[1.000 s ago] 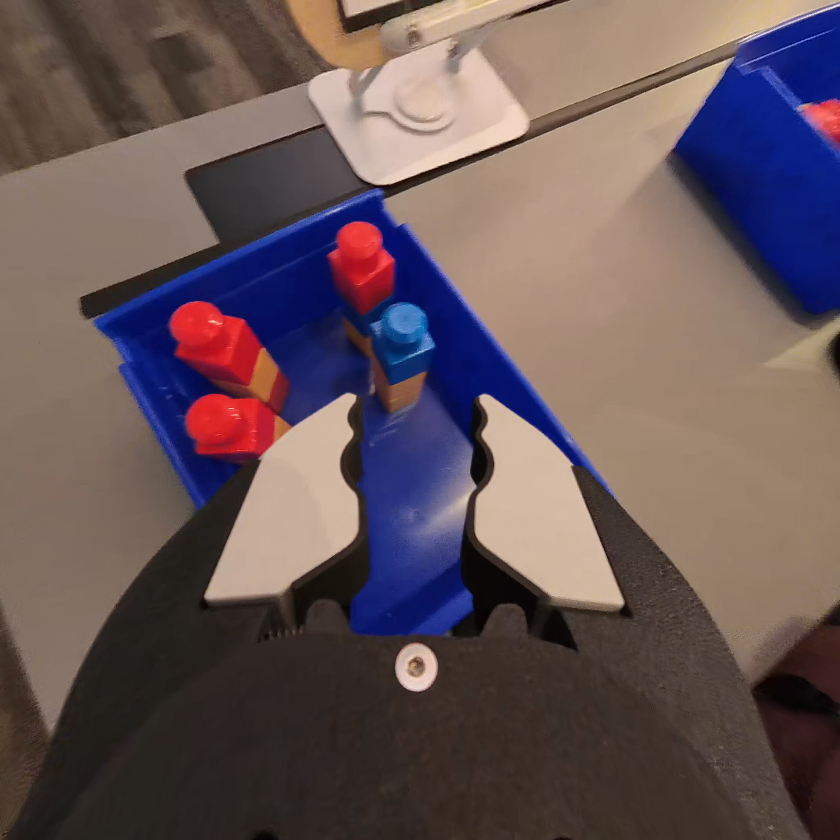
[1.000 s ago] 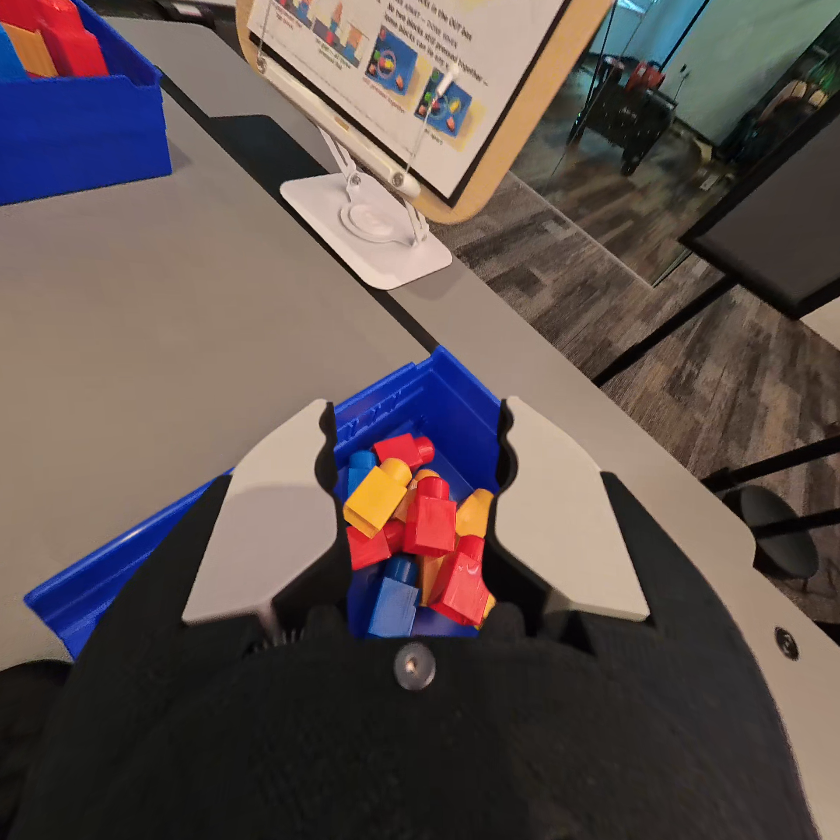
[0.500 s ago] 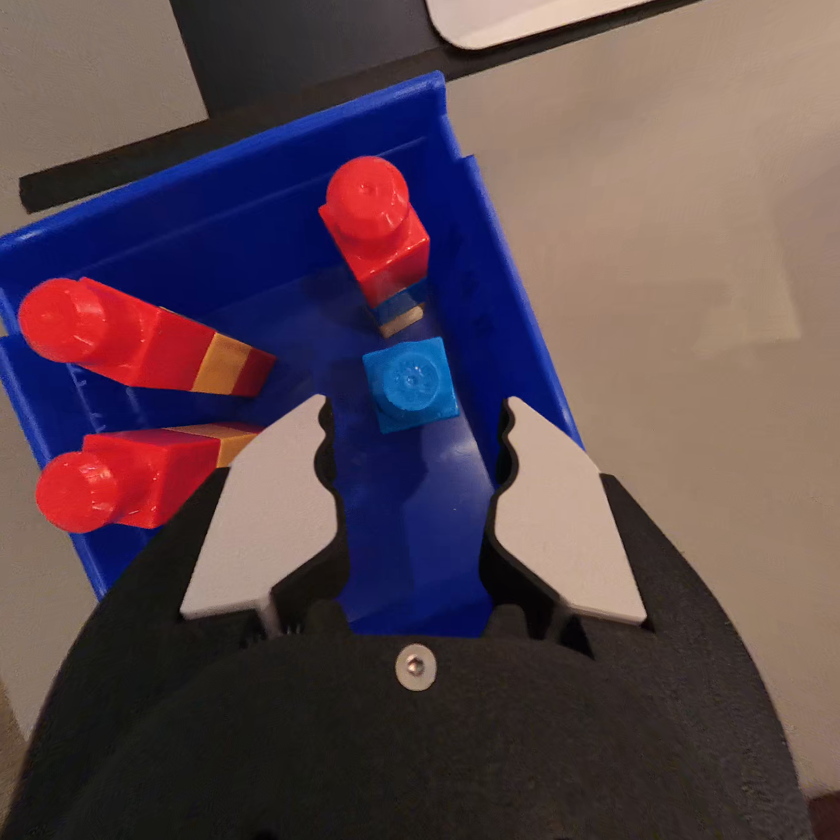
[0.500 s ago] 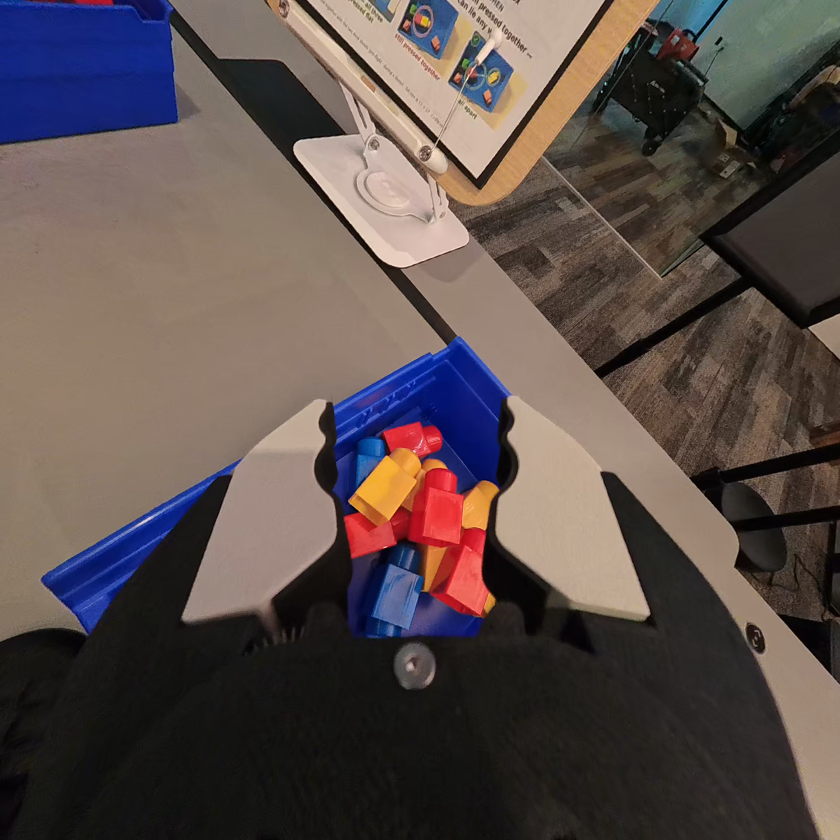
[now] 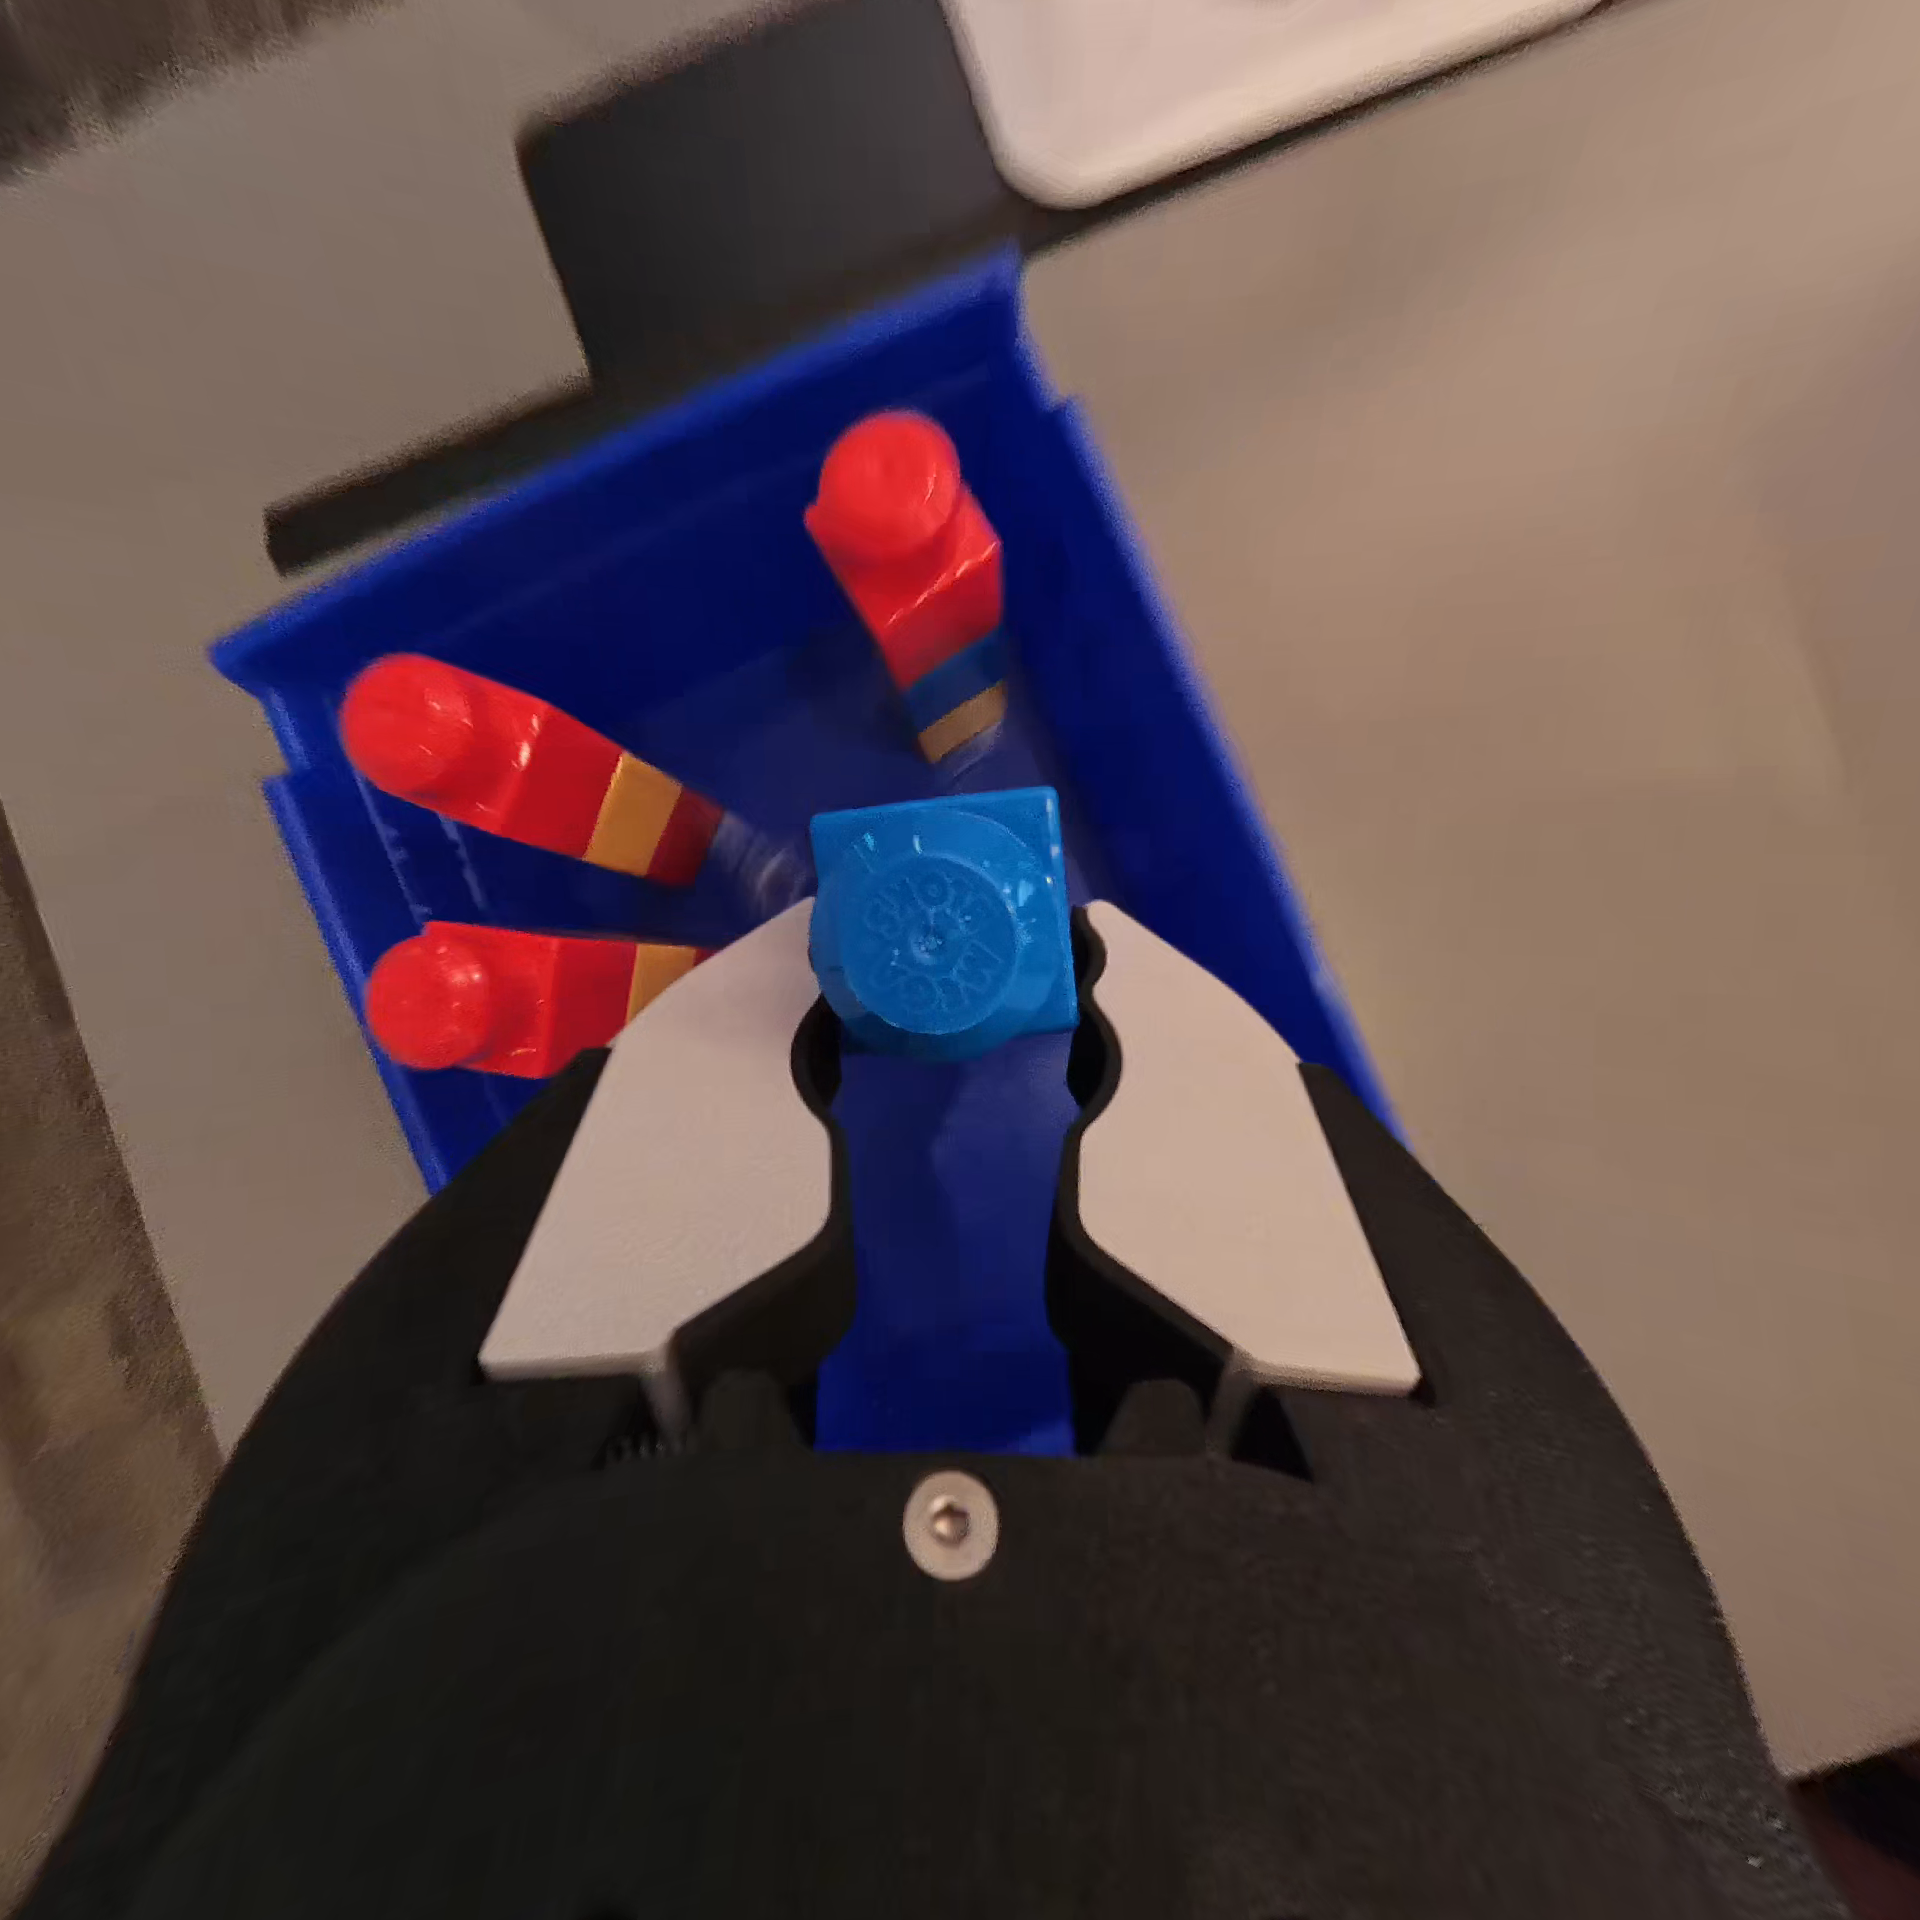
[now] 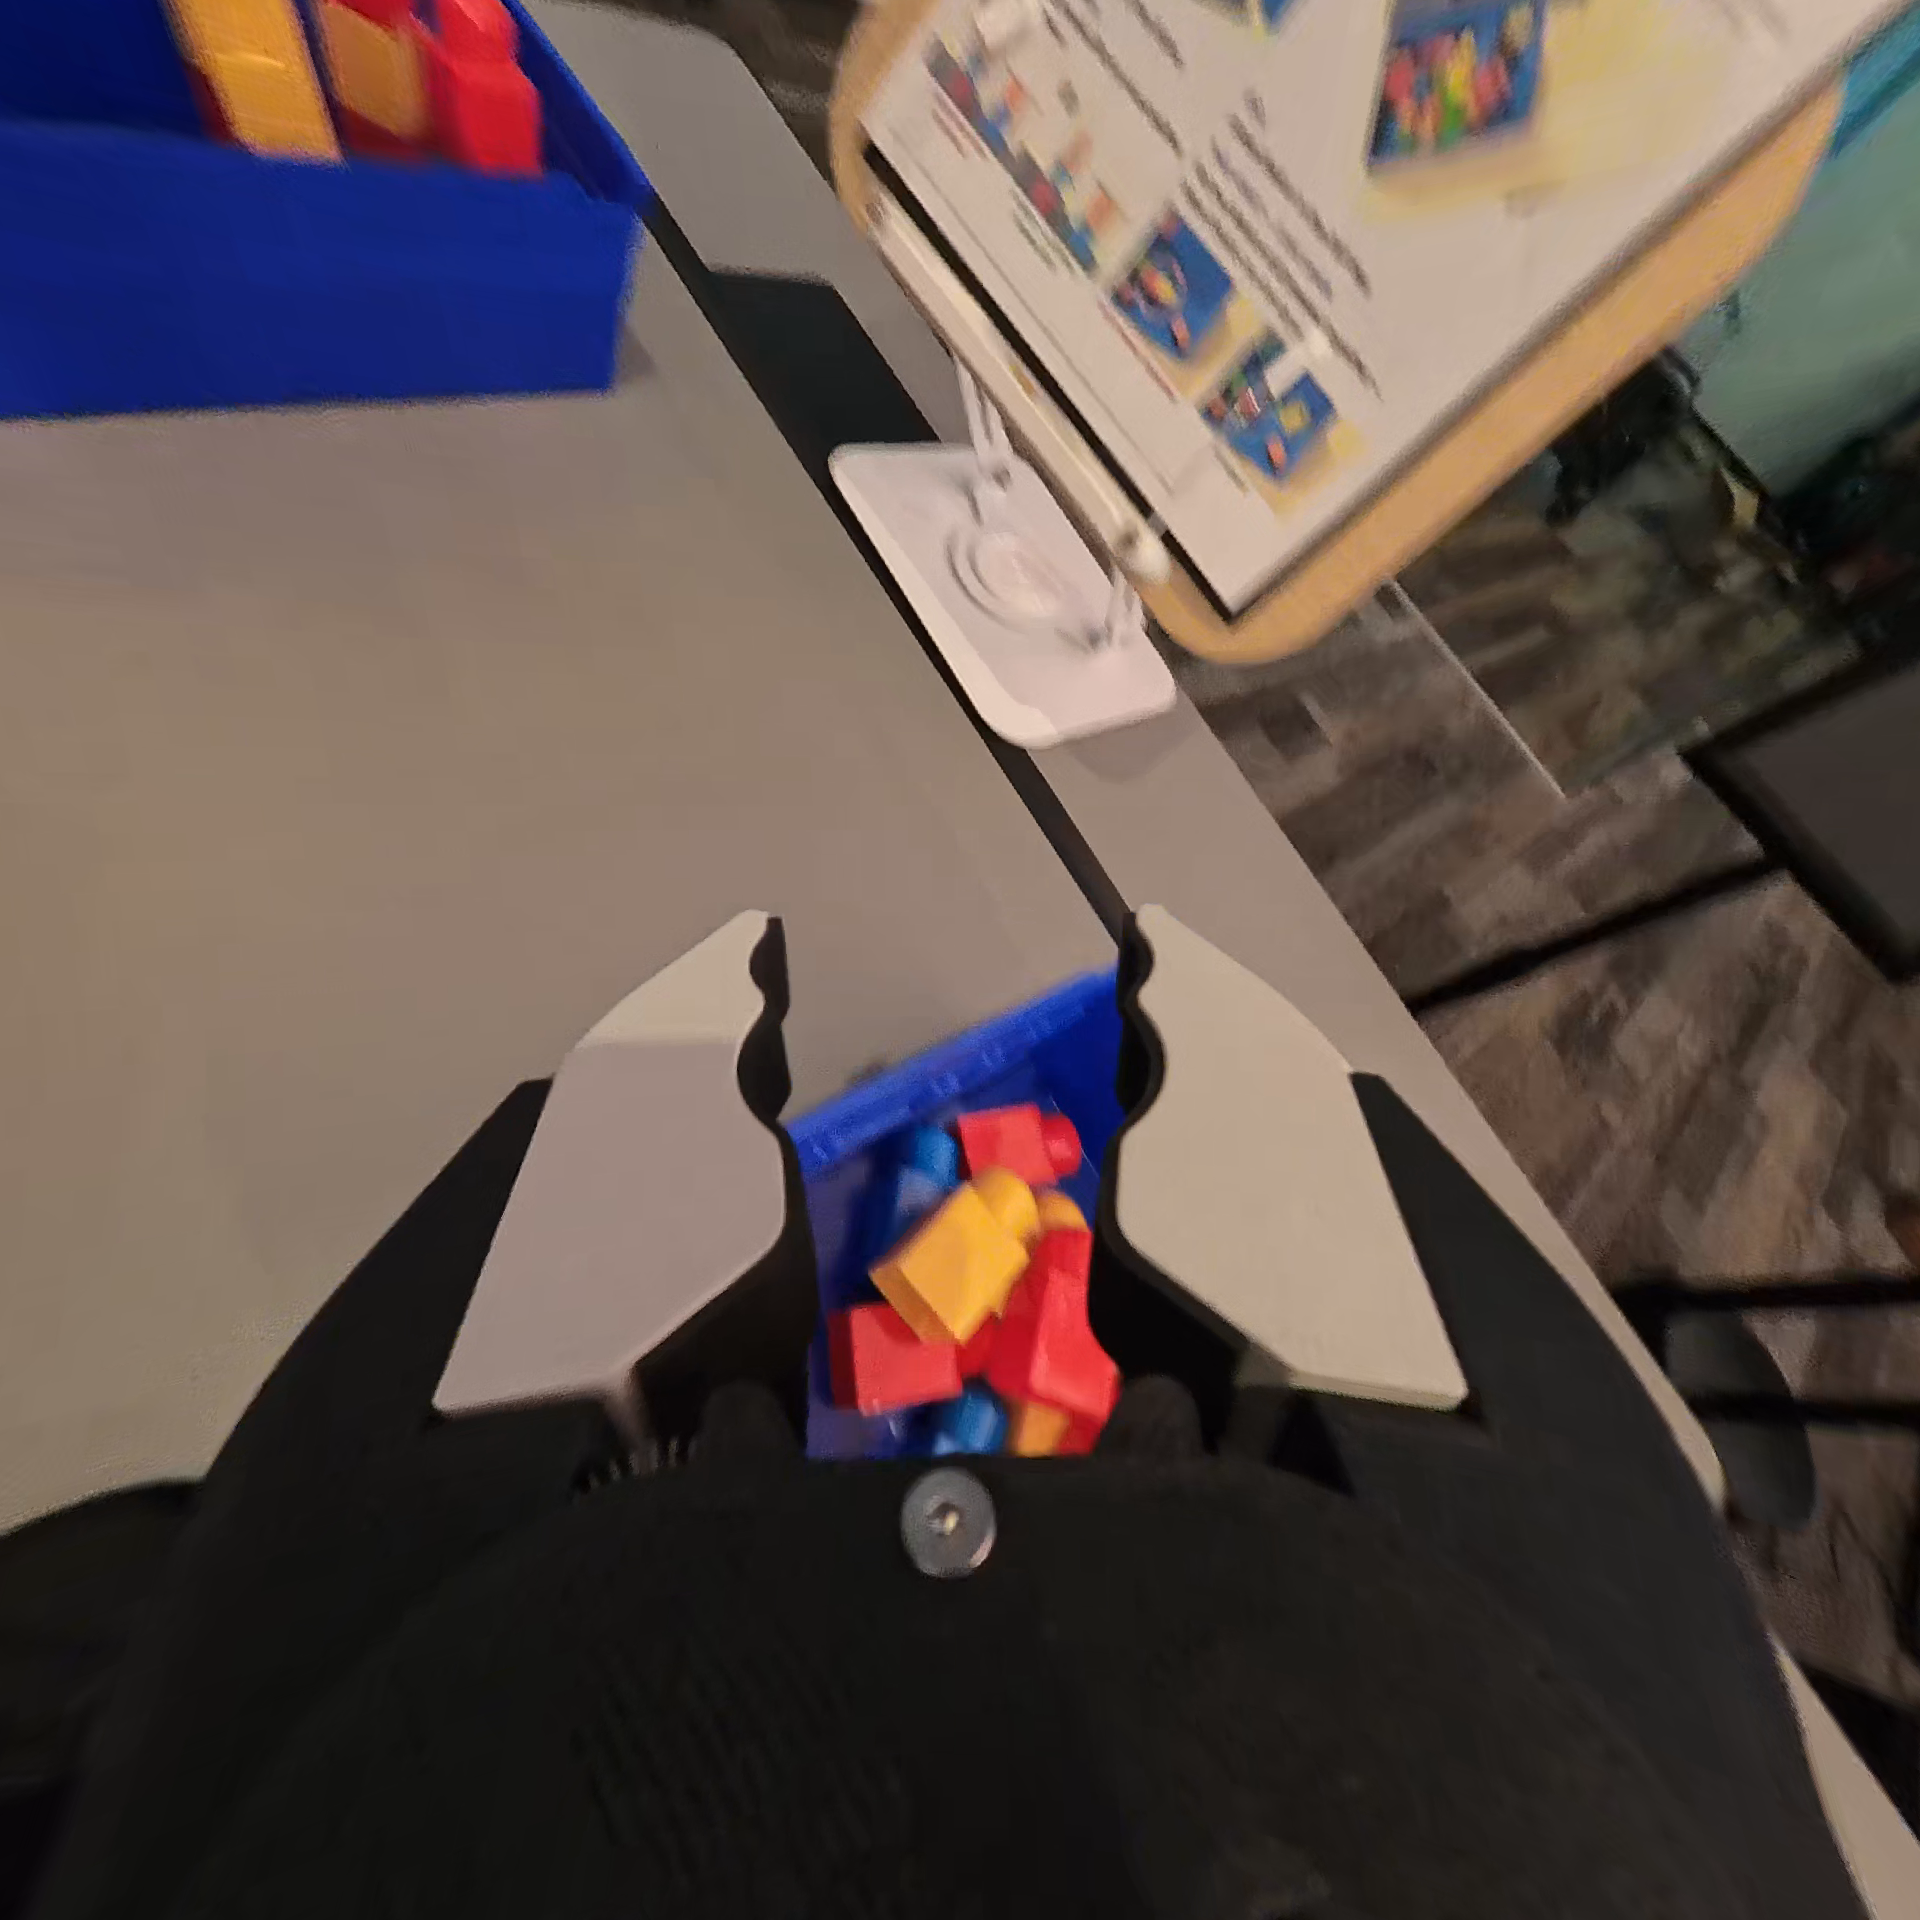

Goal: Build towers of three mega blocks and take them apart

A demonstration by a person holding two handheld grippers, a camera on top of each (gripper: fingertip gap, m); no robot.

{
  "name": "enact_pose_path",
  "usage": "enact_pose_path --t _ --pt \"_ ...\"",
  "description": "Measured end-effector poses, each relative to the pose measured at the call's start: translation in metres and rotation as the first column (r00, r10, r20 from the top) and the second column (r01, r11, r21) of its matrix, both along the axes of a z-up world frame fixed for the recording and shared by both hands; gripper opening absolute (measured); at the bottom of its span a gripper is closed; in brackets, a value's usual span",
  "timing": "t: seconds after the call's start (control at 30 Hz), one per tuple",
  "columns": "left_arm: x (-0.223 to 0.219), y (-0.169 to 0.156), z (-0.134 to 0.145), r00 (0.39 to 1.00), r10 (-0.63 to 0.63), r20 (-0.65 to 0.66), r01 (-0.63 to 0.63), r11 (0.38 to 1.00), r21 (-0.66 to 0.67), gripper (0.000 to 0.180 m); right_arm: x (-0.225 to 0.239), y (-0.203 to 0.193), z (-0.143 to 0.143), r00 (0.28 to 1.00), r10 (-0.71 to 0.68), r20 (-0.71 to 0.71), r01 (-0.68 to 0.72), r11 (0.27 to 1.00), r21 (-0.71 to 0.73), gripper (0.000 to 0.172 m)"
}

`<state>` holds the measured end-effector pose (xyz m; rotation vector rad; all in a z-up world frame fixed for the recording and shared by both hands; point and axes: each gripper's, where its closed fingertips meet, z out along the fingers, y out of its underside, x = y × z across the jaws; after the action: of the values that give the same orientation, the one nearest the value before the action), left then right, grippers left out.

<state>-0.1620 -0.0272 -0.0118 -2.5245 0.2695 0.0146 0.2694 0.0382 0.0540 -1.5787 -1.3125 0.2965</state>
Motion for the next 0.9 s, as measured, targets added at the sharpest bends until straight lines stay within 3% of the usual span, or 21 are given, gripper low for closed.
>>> enact_pose_path --t 0.03,0.1,0.17,0.27,0.33,0.47,0.57,0.6,0.67,0.73,0.9 --pt "0.009 -0.007 0.024 0.998 -0.037 0.049 0.033 0.996 0.084 0.041 -0.016 -0.008 0.007 0.998 0.048 -0.026 -0.048 0.999 0.005 0.062" --pt "0.042 -0.028 0.075 0.966 -0.190 0.177 0.138 0.953 0.270 0.041 -0.056 -0.029 0.022 0.982 0.163 -0.099 -0.163 0.987 0.010 0.062" --pt "0.087 -0.054 0.113 0.865 -0.419 0.277 0.284 0.862 0.419 0.041 -0.105 -0.061 0.037 0.924 0.311 -0.224 -0.324 0.946 -0.024 0.062" --pt "0.141 -0.087 0.134 0.705 -0.656 0.269 0.479 0.720 0.502 0.041 -0.165 -0.119 0.052 0.758 0.476 -0.447 -0.580 0.804 -0.127 0.063" --pt "0.166 -0.099 0.137 0.632 -0.729 0.263 0.549 0.661 0.511 0.041 -0.190 -0.141 0.050 0.702 0.491 -0.516 -0.656 0.728 -0.199 0.065" --pt "0.197 -0.106 0.129 0.557 -0.790 0.256 0.631 0.604 0.487 0.041 -0.212 -0.163 0.024 0.696 0.535 -0.479 -0.703 0.643 -0.303 0.064" --pt "0.211 -0.107 0.127 0.504 -0.823 0.262 0.659 0.563 0.499 0.040 -0.215 -0.173 0.016 0.668 0.563 -0.486 -0.740 0.570 -0.356 0.040" --pt "0.214 -0.106 0.127 0.492 -0.831 0.261 0.659 0.551 0.512 0.041 -0.215 -0.172 0.014 0.674 0.561 -0.482 -0.737 0.561 -0.377 0.039" --pt "0.213 -0.095 0.130 0.520 -0.815 0.255 0.612 0.564 0.555 0.047 -0.214 -0.164 0.018 0.683 0.538 -0.494 -0.722 0.601 -0.343 0.037" --pt "0.214 -0.084 0.126 0.531 -0.804 0.267 0.579 0.574 0.579 0.070 -0.211 -0.154 0.026 0.684 0.506 -0.525 -0.709 0.631 -0.316 0.037" --pt "0.240 -0.076 0.127 0.391 -0.838 0.381 0.546 0.544 0.637 0.053 -0.206 -0.142 0.031 0.687 0.475 -0.550 -0.690 0.665 -0.286 0.037"
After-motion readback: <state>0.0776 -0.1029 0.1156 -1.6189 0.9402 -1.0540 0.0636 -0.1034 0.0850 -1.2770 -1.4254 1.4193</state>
